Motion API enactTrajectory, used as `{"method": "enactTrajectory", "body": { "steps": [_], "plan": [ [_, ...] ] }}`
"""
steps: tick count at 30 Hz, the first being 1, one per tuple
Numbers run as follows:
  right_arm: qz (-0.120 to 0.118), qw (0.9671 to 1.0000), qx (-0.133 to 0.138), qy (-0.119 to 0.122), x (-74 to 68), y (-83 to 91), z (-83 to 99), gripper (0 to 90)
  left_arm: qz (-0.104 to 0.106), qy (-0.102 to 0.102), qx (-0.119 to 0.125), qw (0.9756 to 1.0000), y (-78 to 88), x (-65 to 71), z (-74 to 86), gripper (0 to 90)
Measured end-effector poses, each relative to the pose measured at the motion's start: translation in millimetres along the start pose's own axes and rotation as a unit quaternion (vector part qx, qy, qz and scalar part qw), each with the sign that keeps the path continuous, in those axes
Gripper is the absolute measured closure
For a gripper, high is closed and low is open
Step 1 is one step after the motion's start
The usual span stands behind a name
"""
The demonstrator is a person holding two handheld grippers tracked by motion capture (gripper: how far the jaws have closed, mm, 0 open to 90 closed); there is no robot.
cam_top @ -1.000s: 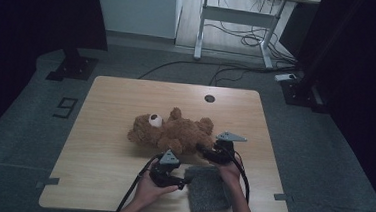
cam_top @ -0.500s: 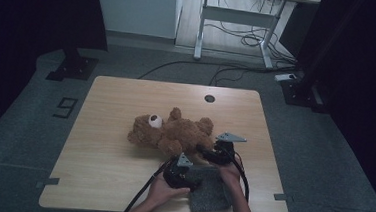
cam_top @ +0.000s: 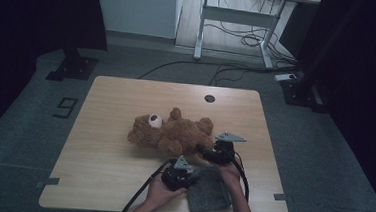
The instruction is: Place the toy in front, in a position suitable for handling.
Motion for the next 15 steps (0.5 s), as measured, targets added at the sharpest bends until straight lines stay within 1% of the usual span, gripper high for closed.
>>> {"method": "enactTrajectory", "body": {
  "steps": [1,2,4,6,8,9,10,12,15],
  "plan": [
    [-0.001,1.0000,0.000,0.002,-0.1,0.5,-0.4,58.1,0.008,0.001,0.009,0.9999,12.9,0.7,2.3,79.1],
    [-0.001,1.0000,0.000,0.002,-0.1,0.5,-0.4,58.1,0.008,0.001,0.009,0.9999,12.9,0.7,2.3,79.1],
    [-0.001,1.0000,0.000,-0.001,-0.7,1.6,-0.6,58.1,0.012,0.002,0.018,0.9998,27.3,0.8,4.8,79.1],
    [0.000,1.0000,-0.001,0.002,-1.2,2.5,0.1,58.0,0.026,0.008,0.033,0.9991,49.0,1.4,8.7,79.2],
    [0.003,1.0000,0.002,0.004,-1.8,3.1,1.5,57.9,0.031,0.012,0.051,0.9981,69.2,1.1,11.6,79.6],
    [0.005,1.0000,0.002,0.004,-2.2,3.3,2.1,57.9,0.037,0.016,0.071,0.9967,88.4,0.7,14.1,79.7],
    [0.005,1.0000,0.002,0.004,-2.2,3.3,2.1,57.9,0.037,0.016,0.071,0.9967,88.4,0.7,14.1,79.7],
    [0.007,1.0000,0.005,0.003,-3.3,4.2,4.1,57.9,0.038,0.019,0.087,0.9953,104.9,-1.0,16.2,79.8],
    [0.010,0.9999,0.011,0.006,-4.9,4.9,7.7,57.8,0.030,0.016,0.099,0.9945,125.4,-3.7,18.1,79.8]
  ]
}}
Point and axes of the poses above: each handheld gripper's, and its own axes: y roughly backward along the jaws, z roughly out of its underside, x roughly to its right, the point moved 8 cm from there along -y, roughly forward along the jaws, and after that the axes turned 10 degrees about z, right-handed, at the moved point
